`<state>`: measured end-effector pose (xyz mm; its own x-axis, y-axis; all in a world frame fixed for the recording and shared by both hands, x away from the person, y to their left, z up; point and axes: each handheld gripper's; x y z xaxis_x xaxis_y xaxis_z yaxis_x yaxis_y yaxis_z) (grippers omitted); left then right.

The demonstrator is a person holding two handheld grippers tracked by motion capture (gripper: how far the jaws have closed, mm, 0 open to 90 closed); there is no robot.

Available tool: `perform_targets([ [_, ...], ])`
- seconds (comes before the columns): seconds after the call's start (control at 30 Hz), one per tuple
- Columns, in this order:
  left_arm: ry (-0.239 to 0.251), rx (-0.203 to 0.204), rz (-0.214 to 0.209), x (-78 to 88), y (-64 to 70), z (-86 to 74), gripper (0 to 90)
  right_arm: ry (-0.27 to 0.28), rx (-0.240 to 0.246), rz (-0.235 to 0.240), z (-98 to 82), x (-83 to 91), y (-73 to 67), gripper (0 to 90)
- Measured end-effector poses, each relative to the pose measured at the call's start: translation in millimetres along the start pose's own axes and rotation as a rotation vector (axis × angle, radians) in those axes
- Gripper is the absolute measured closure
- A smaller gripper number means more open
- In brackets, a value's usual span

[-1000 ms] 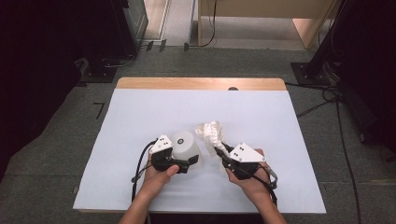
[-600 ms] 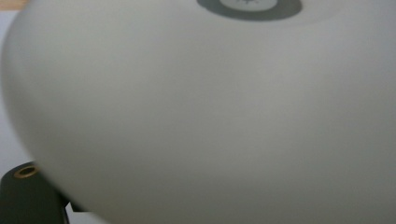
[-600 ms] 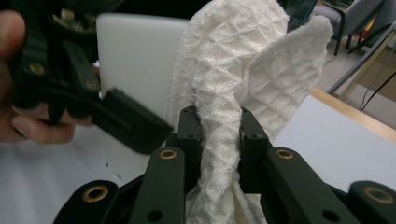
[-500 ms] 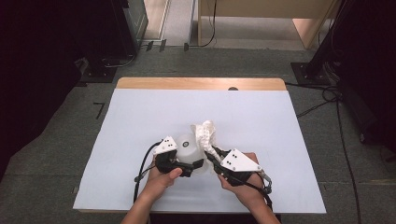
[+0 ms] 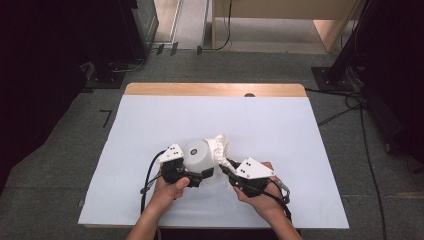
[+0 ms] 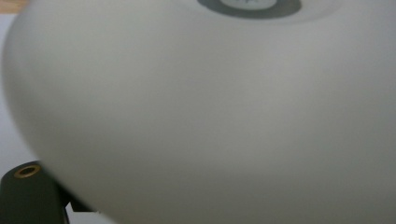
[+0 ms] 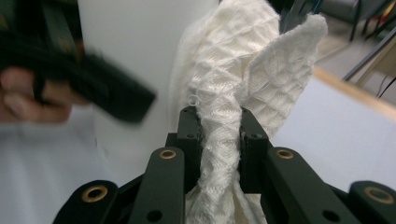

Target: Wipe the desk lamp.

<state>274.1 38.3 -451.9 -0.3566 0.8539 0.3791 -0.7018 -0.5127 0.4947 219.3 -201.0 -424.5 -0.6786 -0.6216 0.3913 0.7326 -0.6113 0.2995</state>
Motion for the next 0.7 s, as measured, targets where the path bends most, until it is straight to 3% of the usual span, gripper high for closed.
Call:
perform_targets([
  [0.07, -0.012, -0.01, -0.002, -4.0, 3.8, -1.5, 8.2, 0.04, 0.005, -0.03, 3.4, 4.4, 0.1, 75.1],
  [0.13, -0.009, -0.012, 0.002, -4.8, 5.2, -1.3, 8.2, 0.033, -0.005, -0.021, 1.7, 4.9, 2.1, 75.3],
  [0.23, 0.007, -0.005, 0.015, -0.1, 2.3, 1.1, 8.2, -0.036, -0.017, 0.031, -5.1, -0.7, 4.0, 75.4],
  [0.3, 0.029, 0.012, 0.02, 5.4, -1.3, 3.5, 8.2, -0.129, 0.005, 0.071, -11.7, -8.3, 3.2, 75.3],
  [0.37, 0.045, 0.026, 0.009, 10.2, -4.6, 5.2, 8.2, -0.174, 0.04, 0.082, -16.3, -12.8, 0.9, 75.4],
  [0.5, 0.031, 0.015, 0.006, 7.1, -3.7, 3.2, 8.2, -0.117, 0.012, 0.071, -10.2, -9.6, 3.1, 75.3],
  [0.63, -0.001, -0.009, 0.011, -1.4, 1.8, -0.3, 8.2, -0.02, 0.01, 0.015, 0.1, 0.1, 2.6, 75.2],
  [0.7, 0.0, -0.014, 0.012, -2.3, 2.8, -0.1, 8.2, -0.001, 0.006, 0.003, -0.5, 1.3, 3.4, 75.1],
])
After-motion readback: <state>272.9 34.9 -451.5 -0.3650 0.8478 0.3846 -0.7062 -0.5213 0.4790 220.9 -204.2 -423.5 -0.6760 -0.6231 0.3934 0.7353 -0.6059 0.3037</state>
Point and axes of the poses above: each handheld gripper's, and its own axes: x roughly backward along the jaws, z roughly out of its top, y roughly to its right, and after that the axes turned 12 degrees about x, right-handed
